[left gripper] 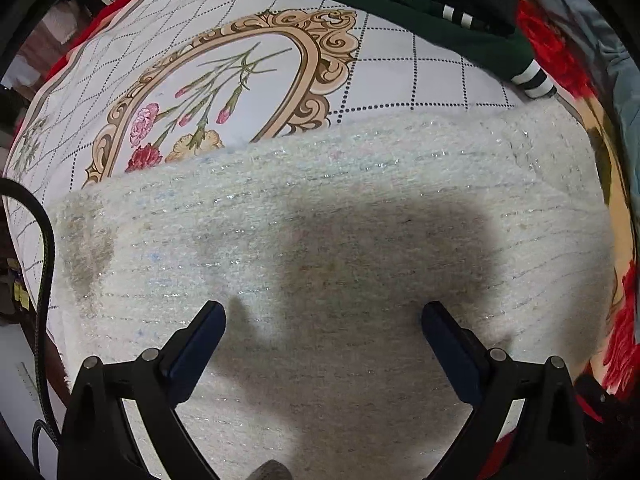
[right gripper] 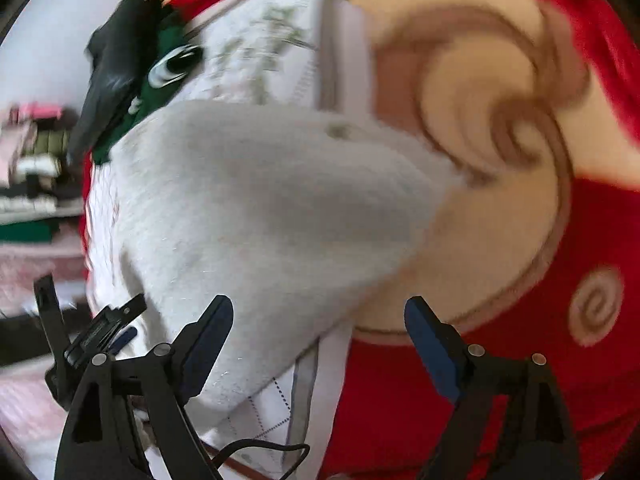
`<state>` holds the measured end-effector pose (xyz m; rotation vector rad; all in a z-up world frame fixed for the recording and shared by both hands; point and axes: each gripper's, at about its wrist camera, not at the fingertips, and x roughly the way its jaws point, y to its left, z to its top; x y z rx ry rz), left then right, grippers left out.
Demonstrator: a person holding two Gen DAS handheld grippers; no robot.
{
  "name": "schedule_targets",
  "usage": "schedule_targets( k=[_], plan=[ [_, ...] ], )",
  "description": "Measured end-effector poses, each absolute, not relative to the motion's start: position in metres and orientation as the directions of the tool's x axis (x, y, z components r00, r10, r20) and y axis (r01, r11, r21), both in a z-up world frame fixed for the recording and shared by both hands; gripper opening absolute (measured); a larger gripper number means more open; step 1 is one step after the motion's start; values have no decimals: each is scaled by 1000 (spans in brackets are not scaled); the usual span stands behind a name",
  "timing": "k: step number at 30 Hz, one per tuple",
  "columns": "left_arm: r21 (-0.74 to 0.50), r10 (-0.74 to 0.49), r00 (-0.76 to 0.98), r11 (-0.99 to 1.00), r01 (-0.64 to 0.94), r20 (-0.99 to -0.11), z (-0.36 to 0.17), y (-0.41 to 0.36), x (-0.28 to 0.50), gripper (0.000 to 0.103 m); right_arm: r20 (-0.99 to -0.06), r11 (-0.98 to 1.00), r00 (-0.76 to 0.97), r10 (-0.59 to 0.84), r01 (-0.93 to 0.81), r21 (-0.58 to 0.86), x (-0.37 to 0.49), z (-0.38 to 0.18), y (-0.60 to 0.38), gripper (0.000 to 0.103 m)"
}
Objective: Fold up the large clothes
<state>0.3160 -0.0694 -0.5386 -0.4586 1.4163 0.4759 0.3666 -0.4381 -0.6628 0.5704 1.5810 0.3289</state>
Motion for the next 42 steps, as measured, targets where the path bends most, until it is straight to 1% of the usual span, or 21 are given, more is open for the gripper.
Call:
schedule_targets(
  k=[2,3,4,5,7,9,10,11,15,18,20,23,25,28,32,35,38,42],
  plan=[
    [-6,44,76,827,-561,-996,-546,-71,316,101,-798,780,19,602,200,593,361,-680,-442,86],
    [-6,42,73,826,-563,-996,-550,-71,316,103,-779,757,28,626,217,616,360,-690,-435,84],
    [-6,42,73,827,-563,-996,-552,-71,316,103,-765,739,38,643,232,633,359,-698,-426,75],
    [-8,40,74,828,-561,-996,-552,-71,316,103,-749,718,53,660,250,650,362,-707,-425,72],
    [-6,40,70,832,-555,-997,-553,-72,317,103,-704,653,117,700,295,698,366,-715,-426,72],
    [4,47,65,838,-546,-997,-551,-73,319,103,-653,588,191,733,304,750,369,-708,-431,58],
    [6,48,63,839,-544,-997,-551,-74,321,103,-634,568,212,744,299,767,369,-703,-430,55],
    [9,49,61,839,-544,-997,-550,-74,322,103,-589,527,242,771,279,803,368,-696,-429,50],
    [5,43,57,838,-545,-997,-551,-76,323,103,-553,515,233,800,205,832,369,-687,-416,50],
    [3,41,58,843,-538,-998,-551,-73,327,103,-521,470,195,831,255,845,378,-712,-416,52],
    [1,40,61,844,-536,-997,-552,-73,329,103,-481,432,178,858,255,865,387,-723,-406,53],
    [1,41,63,846,-533,-997,-556,-70,329,103,-481,453,159,862,181,873,396,-709,-391,53],
    [-1,39,64,847,-531,-997,-557,-68,330,103,-519,511,157,840,93,855,392,-682,-384,53],
    [5,46,67,852,-524,-997,-560,-67,329,103,-572,578,168,803,20,816,379,-645,-381,53],
    [8,45,60,852,-523,-997,-560,-65,329,103,-632,638,175,755,29,770,358,-620,-389,53],
    [8,44,57,854,-520,-997,-560,-65,331,103,-664,667,168,728,51,744,351,-616,-399,53],
    [6,42,58,857,-516,-997,-559,-66,332,103,-670,665,142,729,83,742,339,-619,-404,53],
    [3,39,58,853,-521,-998,-561,-65,332,103,-667,659,61,742,110,744,333,-647,-400,53]
  ],
)
